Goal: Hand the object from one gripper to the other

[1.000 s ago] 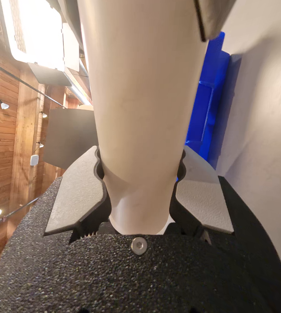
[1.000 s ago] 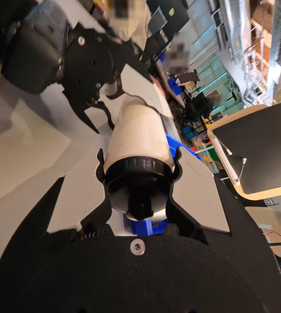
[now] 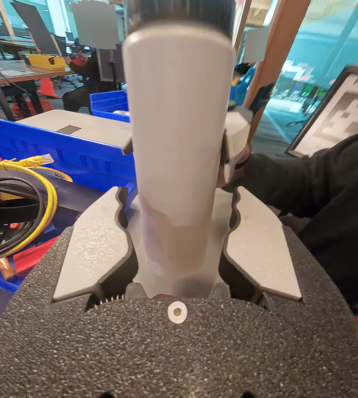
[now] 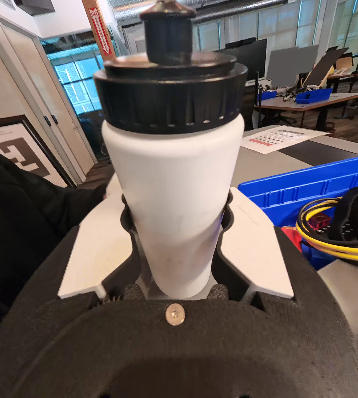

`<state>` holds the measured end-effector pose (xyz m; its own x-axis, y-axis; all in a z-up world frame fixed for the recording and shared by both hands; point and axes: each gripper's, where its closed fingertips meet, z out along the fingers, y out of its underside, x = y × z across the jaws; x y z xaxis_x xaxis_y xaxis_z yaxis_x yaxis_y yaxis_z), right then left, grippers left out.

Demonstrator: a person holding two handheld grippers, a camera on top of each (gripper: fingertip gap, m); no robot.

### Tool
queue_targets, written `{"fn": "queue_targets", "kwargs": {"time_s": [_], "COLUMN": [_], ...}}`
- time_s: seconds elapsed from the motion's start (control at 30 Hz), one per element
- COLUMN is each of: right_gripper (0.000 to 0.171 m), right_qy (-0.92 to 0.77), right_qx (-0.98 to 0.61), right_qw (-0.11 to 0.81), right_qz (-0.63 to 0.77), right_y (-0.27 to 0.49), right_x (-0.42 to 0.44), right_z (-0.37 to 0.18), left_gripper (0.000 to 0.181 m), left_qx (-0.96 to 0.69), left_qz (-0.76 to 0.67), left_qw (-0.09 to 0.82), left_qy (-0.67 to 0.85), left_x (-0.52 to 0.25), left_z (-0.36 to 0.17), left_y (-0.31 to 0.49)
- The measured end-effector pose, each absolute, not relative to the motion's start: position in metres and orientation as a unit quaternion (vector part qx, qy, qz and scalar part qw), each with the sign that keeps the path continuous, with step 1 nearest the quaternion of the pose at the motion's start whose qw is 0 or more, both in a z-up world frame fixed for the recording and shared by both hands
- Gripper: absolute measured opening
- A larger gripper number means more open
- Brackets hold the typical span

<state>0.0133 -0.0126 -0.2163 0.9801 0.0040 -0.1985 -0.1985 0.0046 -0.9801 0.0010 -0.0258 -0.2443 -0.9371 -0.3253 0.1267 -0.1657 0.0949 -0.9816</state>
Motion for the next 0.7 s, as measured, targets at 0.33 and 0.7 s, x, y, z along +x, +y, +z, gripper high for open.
{"fn": "queue_targets", "kwargs": {"time_s": [0.33, 0.7], "right_gripper": [0.084, 0.084], "right_qy": [0.017, 0.001], "right_qx": [-0.806, -0.825], "right_qw": [0.587, 0.556], "right_qz": [-0.075, -0.101], "right_y": [-0.01, -0.007], "right_x": [0.015, 0.018], "right_z": [-0.246, -0.265], "left_gripper": [0.115, 0.102], "left_qx": [-0.088, -0.077], "left_qz": [-0.523, -0.509], "left_qw": [0.067, 0.055], "left_qy": [0.845, 0.856], "left_x": [0.002, 0.009], "left_z": [-0.207, -0.234], "left_y": [-0.028, -0.048]}}
